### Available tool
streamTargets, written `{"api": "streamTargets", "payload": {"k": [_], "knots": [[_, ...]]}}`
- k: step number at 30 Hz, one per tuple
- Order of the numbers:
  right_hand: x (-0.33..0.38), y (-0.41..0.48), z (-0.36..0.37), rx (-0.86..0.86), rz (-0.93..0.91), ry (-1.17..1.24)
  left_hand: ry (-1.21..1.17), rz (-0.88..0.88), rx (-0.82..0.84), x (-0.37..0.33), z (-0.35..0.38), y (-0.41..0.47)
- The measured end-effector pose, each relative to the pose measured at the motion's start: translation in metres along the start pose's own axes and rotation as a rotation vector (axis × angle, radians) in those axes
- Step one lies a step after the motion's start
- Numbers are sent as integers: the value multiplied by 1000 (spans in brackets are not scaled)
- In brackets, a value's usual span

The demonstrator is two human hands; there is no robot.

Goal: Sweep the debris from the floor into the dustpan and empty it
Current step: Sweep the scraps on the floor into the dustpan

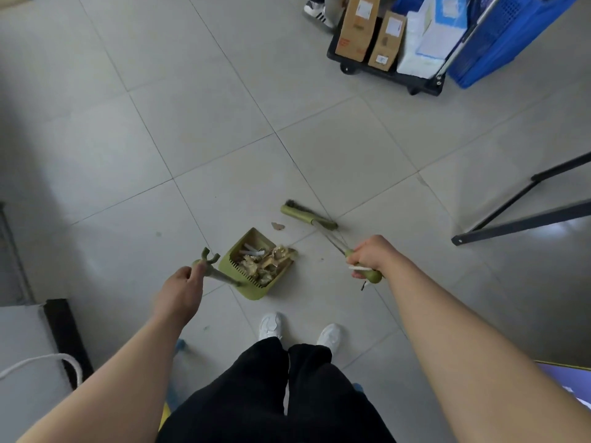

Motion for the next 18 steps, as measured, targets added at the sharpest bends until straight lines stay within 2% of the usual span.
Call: {"api": "streamTargets", "payload": {"k": [5, 13, 18], "knots": [[3, 1, 17, 59, -46, -232, 10, 8, -9, -7, 1, 10], [-18, -29, 3, 137, -53, -372, 41, 25, 24, -16, 10, 9], [-29, -48, -26, 41, -138, -457, 79, 72, 27, -11, 7, 7]]}}
Point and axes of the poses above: each hand's wrist, its own y-axis towards the middle knuckle, its own z-axis out of the palm, x = y × z, the point moved 8 cm from there along y, towards the middle knuckle, and after that the axes turned 5 degrees about -x, right-handed, at the moved point
